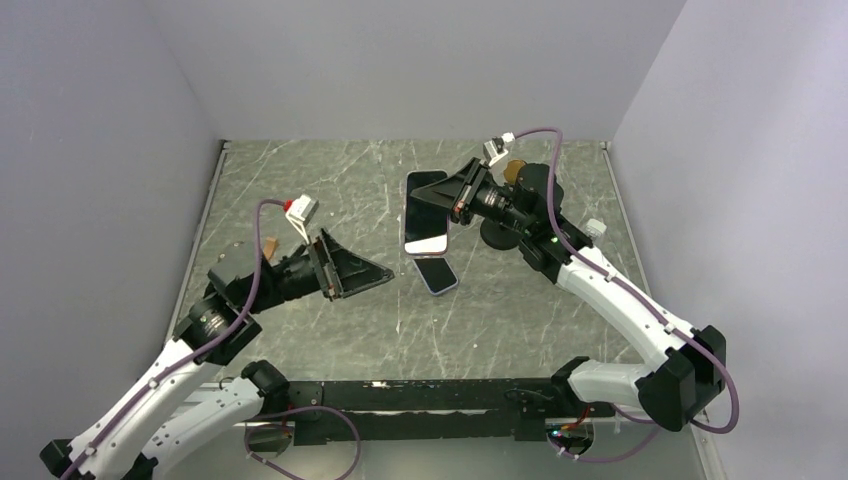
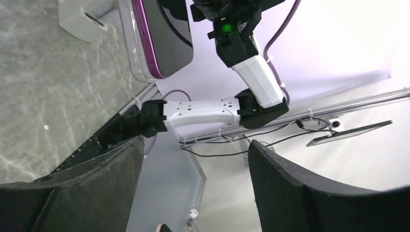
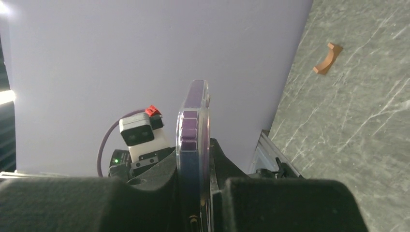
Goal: Take the phone out of the phone case
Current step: Remove the phone case from the phone.
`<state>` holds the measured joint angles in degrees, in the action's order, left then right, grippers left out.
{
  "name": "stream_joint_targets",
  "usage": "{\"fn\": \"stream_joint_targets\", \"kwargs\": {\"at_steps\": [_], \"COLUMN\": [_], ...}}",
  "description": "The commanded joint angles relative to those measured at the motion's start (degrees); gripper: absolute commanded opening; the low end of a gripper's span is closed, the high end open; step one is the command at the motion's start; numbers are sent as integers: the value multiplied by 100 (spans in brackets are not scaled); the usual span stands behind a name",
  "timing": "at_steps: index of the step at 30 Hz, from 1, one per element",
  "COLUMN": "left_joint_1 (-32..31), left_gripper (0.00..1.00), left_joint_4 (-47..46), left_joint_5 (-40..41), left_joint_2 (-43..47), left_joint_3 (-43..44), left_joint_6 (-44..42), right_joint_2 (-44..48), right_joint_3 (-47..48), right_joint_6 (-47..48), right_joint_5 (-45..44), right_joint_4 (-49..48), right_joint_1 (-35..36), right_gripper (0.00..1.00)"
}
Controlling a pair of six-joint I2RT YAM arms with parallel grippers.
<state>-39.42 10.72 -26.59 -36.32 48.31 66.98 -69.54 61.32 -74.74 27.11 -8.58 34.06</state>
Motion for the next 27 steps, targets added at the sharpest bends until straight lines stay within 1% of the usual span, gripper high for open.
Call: {"fn": "stream_joint_targets", "kwargs": {"at_steps": [1, 2, 4, 7, 9, 11, 15, 18, 20, 25, 27], "left_joint_1": [-47, -44, -52, -110, -200, -288, -445, -544, -558, -566, -575], "left_gripper": [81, 79, 78, 80, 80, 78, 77, 76, 76, 76, 78], "left_joint_4": [-676, -934, -1791, -2819, -3277, -3534, -3465, -3832, -3913, -3381, -3175], "left_joint_5": [-267, -161, -50, 40, 175, 254, 251, 447, 524, 576, 699], "left_joint_2": [-154, -146, -193, -416, -562, -732, -965, -999, -996, -946, -857], "left_joint_3": [255, 197, -75, -454, -581, -589, -524, -821, -961, -964, -1000], "left_joint_6": [913, 1121, 1647, 2273, 2451, 2480, 2492, 2765, 2860, 2849, 2885], "right_joint_2": [46, 27, 10, -2, -4, 13, 29, 11, 29, 141, 154], "right_joint_3": [5, 6, -1, 10, 18, 3, -20, -45, -44, -100, -110], "right_joint_6": [-205, -212, -236, -252, -269, -291, -382, -515, -509, -521, -540], "right_joint_5": [152, 180, 189, 225, 252, 275, 289, 375, 382, 314, 323], "right_joint_4": [-615, -626, -671, -706, -713, -717, -776, -917, -873, -817, -827], "right_joint_1": [-44, -52, -48, -48, -46, -48, -45, -48, -45, -48, -49], "right_gripper": [0, 0, 0, 0, 0, 0, 0, 0, 0, 0, 0]}}
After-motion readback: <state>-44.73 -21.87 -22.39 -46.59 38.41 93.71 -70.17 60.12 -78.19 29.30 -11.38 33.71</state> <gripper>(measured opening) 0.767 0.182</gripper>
